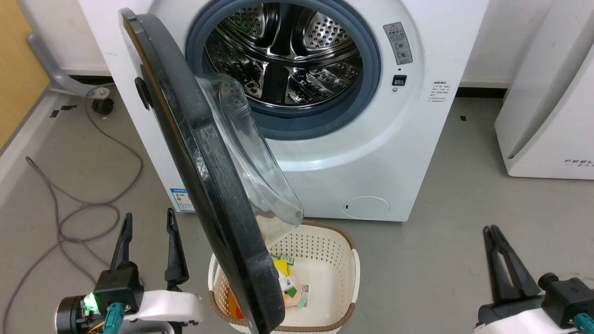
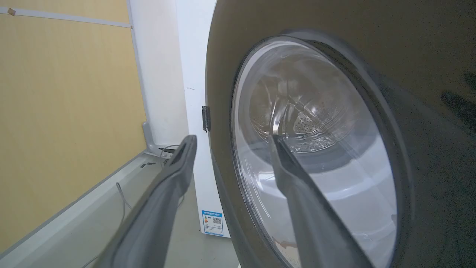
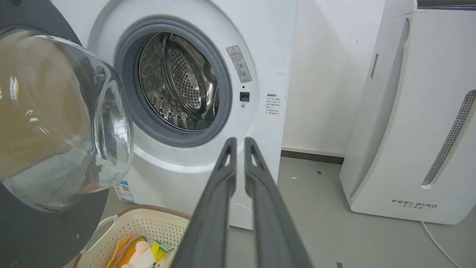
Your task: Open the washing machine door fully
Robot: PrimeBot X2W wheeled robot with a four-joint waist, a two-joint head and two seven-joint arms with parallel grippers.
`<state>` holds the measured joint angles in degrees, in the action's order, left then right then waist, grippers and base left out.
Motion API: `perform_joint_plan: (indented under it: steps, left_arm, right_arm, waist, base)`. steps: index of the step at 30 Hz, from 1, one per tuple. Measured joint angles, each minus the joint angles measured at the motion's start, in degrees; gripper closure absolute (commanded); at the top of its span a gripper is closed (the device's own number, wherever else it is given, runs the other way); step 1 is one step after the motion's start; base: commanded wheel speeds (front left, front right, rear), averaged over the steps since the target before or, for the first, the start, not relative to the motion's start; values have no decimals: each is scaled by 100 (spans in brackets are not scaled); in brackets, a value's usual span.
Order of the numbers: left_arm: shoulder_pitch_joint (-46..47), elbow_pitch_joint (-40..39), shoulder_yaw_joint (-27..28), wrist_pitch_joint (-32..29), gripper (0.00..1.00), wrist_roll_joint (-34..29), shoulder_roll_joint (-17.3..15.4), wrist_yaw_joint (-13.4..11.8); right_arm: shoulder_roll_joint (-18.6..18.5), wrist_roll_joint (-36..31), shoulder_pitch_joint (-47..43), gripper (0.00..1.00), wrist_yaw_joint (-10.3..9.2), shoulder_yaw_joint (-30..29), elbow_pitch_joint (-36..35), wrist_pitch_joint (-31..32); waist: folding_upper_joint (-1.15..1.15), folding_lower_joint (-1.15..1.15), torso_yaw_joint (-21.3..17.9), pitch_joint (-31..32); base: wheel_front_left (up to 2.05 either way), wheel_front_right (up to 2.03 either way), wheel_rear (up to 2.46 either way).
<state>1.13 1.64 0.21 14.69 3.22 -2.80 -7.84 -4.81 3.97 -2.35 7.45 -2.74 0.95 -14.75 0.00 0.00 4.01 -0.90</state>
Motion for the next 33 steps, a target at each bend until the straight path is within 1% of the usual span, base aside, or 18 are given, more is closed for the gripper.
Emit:
perform_joint_plan:
  steps: [1,10,11,12,13,15,16,21,27,31,32,33]
  left_arm:
    - [0,2,-2,0,0,-5,1,0]
    - [-1,-41,48,0,0,-15,0,-8]
    - [-1,-87,68,0,37,-47,0,-9]
    - [2,-178,99,0,89,-82,-3,-12]
    - [7,-276,123,0,100,-115,-12,-11]
    - [34,-515,182,-1,100,-158,-32,-13]
    - [282,-1188,215,4,100,-282,-145,-29]
    - [630,-1959,-91,7,100,-468,-238,4]
    - [837,-2462,-704,7,100,-508,-271,194]
    - [839,-2595,-1262,7,100,-508,-241,334]
    - [839,-2595,-1262,7,100,-508,-241,334]
    - [838,-2601,-1550,7,100,-509,-213,404]
  right_arm:
    - [19,-1,-15,0,0,2,46,0]
    - [133,-30,-76,0,0,-146,122,0]
    - [136,-51,-82,0,0,-181,122,0]
    - [145,-64,-92,0,0,-234,119,0]
    - [147,-69,-105,0,0,-275,119,0]
    - [149,-75,-139,0,0,-327,115,0]
    - [159,43,-202,0,0,-383,101,0]
    - [164,168,-211,0,0,-386,87,0]
    - [166,203,-213,0,0,-337,89,0]
    - [166,218,-218,0,0,-288,87,0]
    - [166,218,-218,0,0,-288,87,0]
    - [167,234,-222,0,0,-282,86,0]
  waist:
    - [0,0,-2,7]
    - [0,0,3,87]
    - [0,0,6,97]
    - [0,0,8,105]
    - [0,0,12,113]
    - [0,0,21,126]
    - [0,0,36,137]
    - [0,0,30,136]
    - [0,0,-33,132]
    - [0,0,-73,126]
    - [0,0,-73,126]
    - [0,0,-81,122]
  base:
    - [0,0,0]
    - [0,0,0]
    - [0,0,0]
    - [0,0,0]
    - [0,0,0]
    - [0,0,0]
    - [0,0,0]
    - [0,0,0]
    - [0,0,0]
    - [0,0,0]
    - [0,0,0]
    - [0,0,0]
